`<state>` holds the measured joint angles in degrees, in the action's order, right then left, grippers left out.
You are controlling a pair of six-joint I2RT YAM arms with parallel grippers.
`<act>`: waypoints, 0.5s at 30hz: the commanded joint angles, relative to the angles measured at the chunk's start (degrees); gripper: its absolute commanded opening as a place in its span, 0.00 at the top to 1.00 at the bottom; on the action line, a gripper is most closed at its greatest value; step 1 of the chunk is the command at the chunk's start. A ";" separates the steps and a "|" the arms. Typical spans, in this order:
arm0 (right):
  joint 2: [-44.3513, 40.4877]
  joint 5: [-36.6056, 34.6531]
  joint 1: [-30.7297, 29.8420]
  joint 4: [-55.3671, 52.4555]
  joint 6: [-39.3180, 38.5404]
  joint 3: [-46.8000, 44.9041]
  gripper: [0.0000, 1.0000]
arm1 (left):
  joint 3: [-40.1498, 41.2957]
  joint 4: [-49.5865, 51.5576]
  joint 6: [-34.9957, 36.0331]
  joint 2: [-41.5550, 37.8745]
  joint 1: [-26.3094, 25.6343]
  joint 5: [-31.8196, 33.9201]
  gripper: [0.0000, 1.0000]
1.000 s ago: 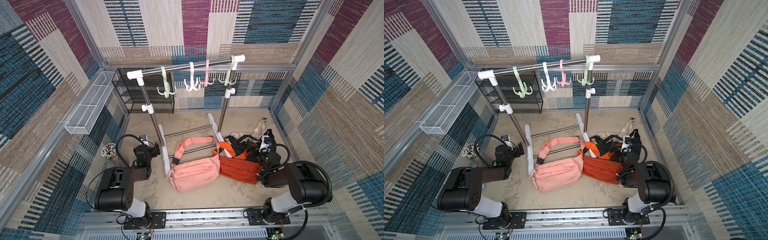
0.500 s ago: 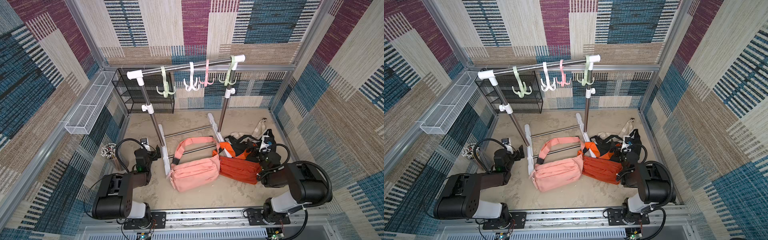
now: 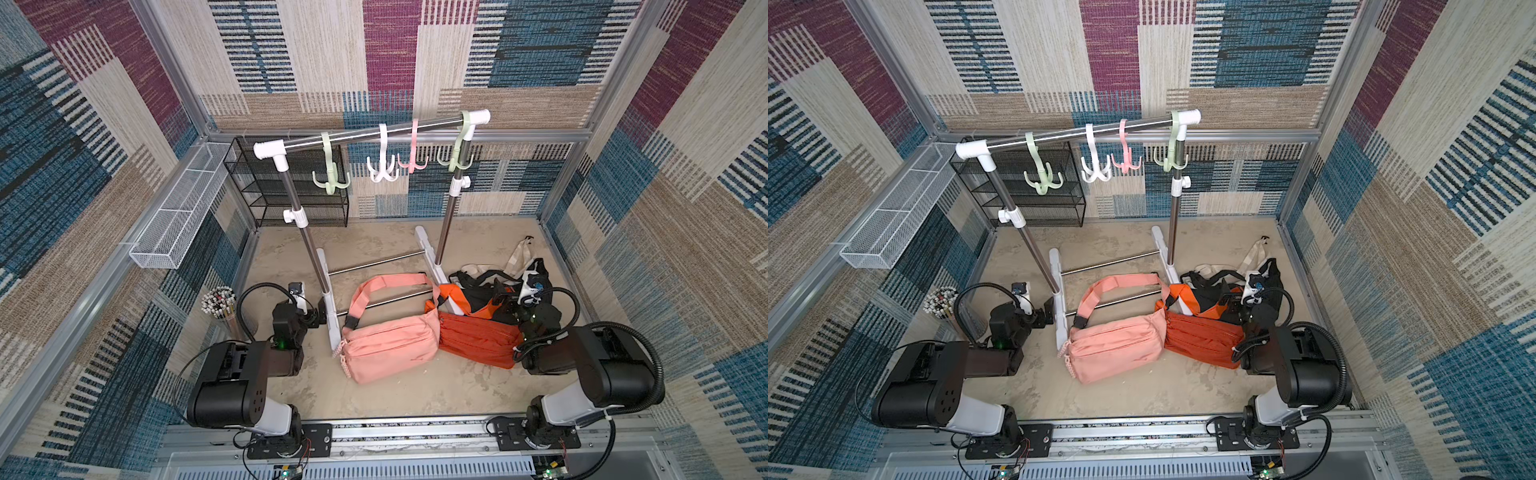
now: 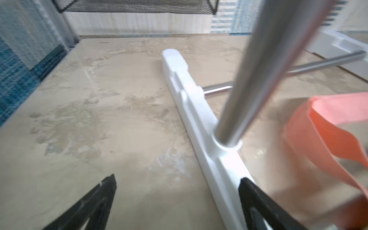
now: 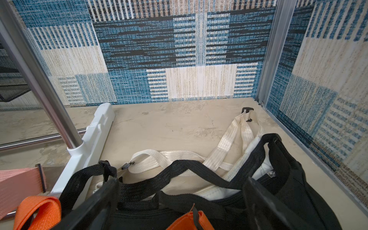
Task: Take the bag off the hook
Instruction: Reset both arms
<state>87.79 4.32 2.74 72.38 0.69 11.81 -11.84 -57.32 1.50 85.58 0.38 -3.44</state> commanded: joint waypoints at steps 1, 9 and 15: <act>0.02 3.33 -0.09 -0.38 -1.69 1.11 0.00 | -1.31 -6.80 -2.48 0.20 0.23 8.79 0.01; -0.06 3.37 -0.11 -0.58 -1.66 1.11 0.00 | -14.16 15.24 -2.06 1.94 0.65 6.67 0.01; -0.05 3.30 -0.11 -0.57 -1.66 1.12 0.00 | -14.09 15.08 -1.88 2.03 0.67 6.43 0.01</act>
<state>87.79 7.31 2.68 70.87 -0.47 12.62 -25.61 -42.92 -0.47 87.55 1.02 2.70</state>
